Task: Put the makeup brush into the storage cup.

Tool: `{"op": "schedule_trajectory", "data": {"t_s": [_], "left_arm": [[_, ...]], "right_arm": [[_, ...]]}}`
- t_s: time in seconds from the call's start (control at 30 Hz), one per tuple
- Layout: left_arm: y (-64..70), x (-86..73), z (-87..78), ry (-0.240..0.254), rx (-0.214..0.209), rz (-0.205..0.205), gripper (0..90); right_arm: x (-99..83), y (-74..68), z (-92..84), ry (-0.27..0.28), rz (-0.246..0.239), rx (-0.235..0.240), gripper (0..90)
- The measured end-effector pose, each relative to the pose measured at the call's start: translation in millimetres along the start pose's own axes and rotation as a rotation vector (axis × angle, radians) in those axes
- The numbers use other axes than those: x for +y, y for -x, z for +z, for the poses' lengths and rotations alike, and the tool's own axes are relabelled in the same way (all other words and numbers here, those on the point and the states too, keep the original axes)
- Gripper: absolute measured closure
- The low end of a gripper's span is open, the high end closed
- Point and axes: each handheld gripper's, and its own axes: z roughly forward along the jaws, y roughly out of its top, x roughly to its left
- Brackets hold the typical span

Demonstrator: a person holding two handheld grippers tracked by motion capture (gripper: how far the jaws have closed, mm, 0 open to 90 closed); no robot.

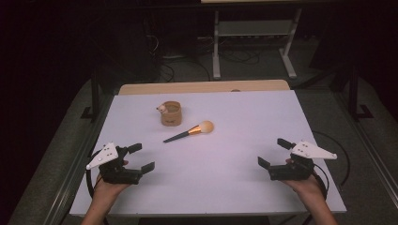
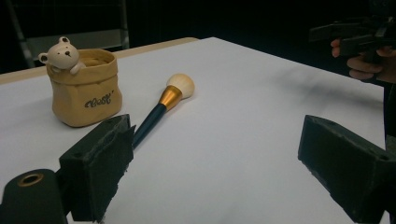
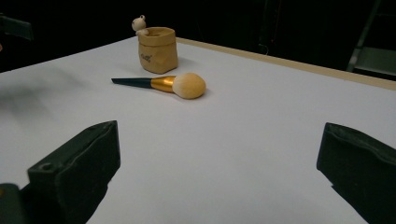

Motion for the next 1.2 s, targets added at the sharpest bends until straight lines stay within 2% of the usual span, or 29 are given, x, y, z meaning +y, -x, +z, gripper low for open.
{"op": "schedule_trajectory", "data": {"t_s": [0.33,0.73,1.2], "left_arm": [[-1.1,0.4,-0.5,0.000,0.000,-0.001,9.9],[-2.3,6.0,3.9,-0.014,-0.014,0.019,9.9],[-8.1,13.8,10.4,0.008,-0.019,0.022,9.9]], "right_arm": [[1.6,0.0,0.1,0.012,0.003,0.002,0.0],[2.7,-1.6,1.6,0.018,0.002,0.013,0.0],[3.7,-2.2,1.8,0.020,0.000,0.011,0.0]]}}
